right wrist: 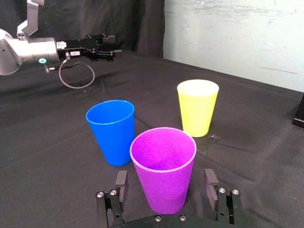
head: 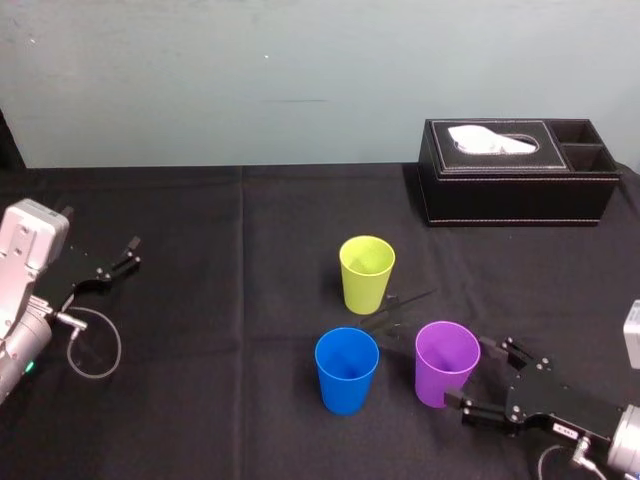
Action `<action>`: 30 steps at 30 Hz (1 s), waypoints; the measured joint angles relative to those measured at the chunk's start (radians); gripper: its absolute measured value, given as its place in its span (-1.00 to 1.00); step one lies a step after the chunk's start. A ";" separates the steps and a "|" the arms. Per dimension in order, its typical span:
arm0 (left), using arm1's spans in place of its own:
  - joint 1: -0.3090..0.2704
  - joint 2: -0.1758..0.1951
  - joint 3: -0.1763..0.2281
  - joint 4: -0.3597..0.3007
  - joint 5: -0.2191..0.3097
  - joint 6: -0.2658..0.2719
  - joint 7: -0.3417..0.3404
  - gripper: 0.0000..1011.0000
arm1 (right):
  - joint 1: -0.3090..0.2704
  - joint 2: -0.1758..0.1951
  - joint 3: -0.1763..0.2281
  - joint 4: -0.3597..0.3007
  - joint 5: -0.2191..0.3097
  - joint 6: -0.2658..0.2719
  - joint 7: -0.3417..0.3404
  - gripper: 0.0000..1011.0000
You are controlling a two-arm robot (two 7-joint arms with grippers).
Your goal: Stack the three plastic cups sequentially using one hand.
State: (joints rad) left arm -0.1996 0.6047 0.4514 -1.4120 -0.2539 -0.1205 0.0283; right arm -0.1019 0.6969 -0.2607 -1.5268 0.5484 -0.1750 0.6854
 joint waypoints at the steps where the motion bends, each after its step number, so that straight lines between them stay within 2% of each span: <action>1: 0.000 0.000 0.000 0.000 0.000 0.000 0.000 1.00 | 0.004 -0.002 -0.002 0.003 0.001 0.001 0.001 0.98; 15: 0.000 0.000 0.000 0.000 0.000 0.000 0.000 1.00 | 0.080 -0.035 -0.055 0.035 -0.022 0.008 0.007 0.98; 24: 0.000 0.000 0.000 0.000 0.000 0.000 0.000 1.00 | 0.085 -0.039 -0.059 0.037 -0.029 0.008 0.000 0.98; 30: 0.000 0.000 0.000 0.000 0.000 0.000 0.000 1.00 | 0.083 -0.037 -0.057 0.036 -0.027 0.007 0.000 0.76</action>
State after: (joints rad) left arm -0.1995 0.6047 0.4514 -1.4120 -0.2539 -0.1206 0.0283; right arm -0.0185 0.6595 -0.3181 -1.4905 0.5210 -0.1677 0.6859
